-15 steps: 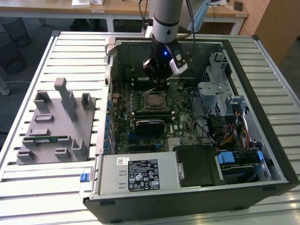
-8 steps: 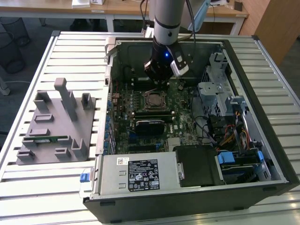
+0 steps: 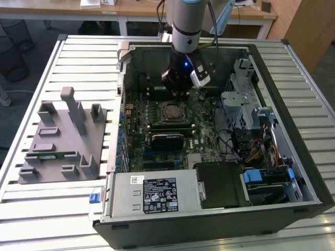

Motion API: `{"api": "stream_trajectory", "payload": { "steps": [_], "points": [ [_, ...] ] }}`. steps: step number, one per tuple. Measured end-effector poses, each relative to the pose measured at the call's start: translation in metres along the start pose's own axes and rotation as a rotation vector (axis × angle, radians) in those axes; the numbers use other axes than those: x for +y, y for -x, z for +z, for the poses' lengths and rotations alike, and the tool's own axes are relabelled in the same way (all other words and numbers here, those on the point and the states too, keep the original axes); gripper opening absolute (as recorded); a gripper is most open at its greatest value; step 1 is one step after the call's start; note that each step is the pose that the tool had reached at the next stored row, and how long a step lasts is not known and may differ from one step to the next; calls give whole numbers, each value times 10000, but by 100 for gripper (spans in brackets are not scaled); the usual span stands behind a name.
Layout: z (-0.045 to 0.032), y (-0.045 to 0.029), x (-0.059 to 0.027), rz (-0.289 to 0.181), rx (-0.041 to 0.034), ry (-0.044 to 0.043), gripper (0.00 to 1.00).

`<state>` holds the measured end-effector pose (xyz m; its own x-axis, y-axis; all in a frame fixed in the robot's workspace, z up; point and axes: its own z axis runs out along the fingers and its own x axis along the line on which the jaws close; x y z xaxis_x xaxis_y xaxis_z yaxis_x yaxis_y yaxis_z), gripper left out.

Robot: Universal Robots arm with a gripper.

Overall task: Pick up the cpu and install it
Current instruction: 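Install the first cpu locking lever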

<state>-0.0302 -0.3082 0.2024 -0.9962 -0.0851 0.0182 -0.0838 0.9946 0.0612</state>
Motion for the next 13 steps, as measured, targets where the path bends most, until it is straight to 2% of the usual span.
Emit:
{"api": "stream_trajectory", "payload": {
  "steps": [4, 13],
  "points": [
    [22, 1, -2, 1, 2, -6, 11],
    [14, 1, -1, 1, 1, -22, 11]
  ]
}}
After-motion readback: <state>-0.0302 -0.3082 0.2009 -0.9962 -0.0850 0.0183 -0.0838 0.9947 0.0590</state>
